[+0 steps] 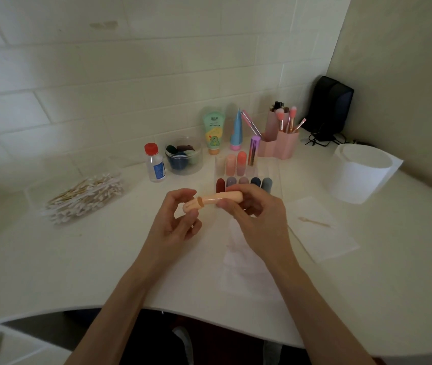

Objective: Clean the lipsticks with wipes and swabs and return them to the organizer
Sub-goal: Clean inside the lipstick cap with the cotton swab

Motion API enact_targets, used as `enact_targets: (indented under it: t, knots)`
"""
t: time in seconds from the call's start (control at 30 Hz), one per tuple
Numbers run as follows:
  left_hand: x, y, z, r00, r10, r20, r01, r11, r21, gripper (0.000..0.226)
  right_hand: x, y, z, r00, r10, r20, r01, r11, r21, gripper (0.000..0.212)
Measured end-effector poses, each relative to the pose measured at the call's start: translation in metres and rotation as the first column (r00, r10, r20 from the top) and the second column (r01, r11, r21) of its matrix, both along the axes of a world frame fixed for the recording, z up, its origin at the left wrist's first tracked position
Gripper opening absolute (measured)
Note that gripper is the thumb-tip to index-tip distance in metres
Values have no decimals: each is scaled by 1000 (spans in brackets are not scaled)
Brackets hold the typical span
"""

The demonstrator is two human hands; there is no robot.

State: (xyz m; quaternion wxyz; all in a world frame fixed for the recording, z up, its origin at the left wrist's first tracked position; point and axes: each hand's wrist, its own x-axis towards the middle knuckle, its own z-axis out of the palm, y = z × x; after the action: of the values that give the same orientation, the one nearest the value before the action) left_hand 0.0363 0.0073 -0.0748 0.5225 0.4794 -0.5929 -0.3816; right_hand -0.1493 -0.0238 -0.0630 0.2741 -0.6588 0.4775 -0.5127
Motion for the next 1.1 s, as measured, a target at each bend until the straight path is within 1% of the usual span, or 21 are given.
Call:
enact_targets:
  t: [0.1, 0.23, 0.4, 0.53, 0.73, 0.83, 0.9, 0.93, 1.0, 1.03, 1.1]
  knots:
    - [0, -1, -2, 1000, -1, -30, 2, 1000, 21, 16, 0, 0, -1, 1000, 15, -21, -16, 1000, -24, 40]
    - [-1, -1, -1, 1000, -10, -10, 10, 1000, -10, 14, 1, 0, -2, 997, 66, -49, -67, 997, -26, 45]
    - [-3, 1, 4, 1000, -11, -15, 10, 999, -48, 12, 5, 3, -3, 992, 105, -75, -107, 994, -29, 34]
    - [-2, 2, 4, 999, -2, -51, -1, 998, -69, 14, 5, 1, -6, 988, 134, -79, -135, 991, -16, 28]
    - [-2, 3, 3, 995, 19, -98, -26, 997, -71, 23, 6, 3, -8, 976, 184, -112, -183, 983, 21, 24]
    - [-2, 2, 2, 996, 29, -90, -35, 997, -63, 23, 5, 4, -7, 967, 207, -149, -205, 978, 27, 25]
    - [-1, 2, 0, 997, 45, -57, -49, 996, -74, 24, 3, 3, -6, 958, 222, -182, -221, 975, 28, 26]
    - [-1, 1, 0, 998, 54, -33, -57, 995, -83, 24, 2, 2, -6, 951, 218, -217, -222, 975, 8, 28]
    - [-1, 0, -1, 998, 62, -8, -62, 993, -97, 25, 1, -1, -8, 937, 172, -304, -208, 974, -91, 32]
    - [-2, 0, -1, 998, 61, -14, -63, 993, -99, 25, 1, -3, -11, 931, 151, -331, -205, 970, -133, 34]
    - [-6, 0, 1, 997, 65, -39, -69, 992, -101, 26, -1, -5, -11, 926, 152, -346, -221, 961, -169, 38]
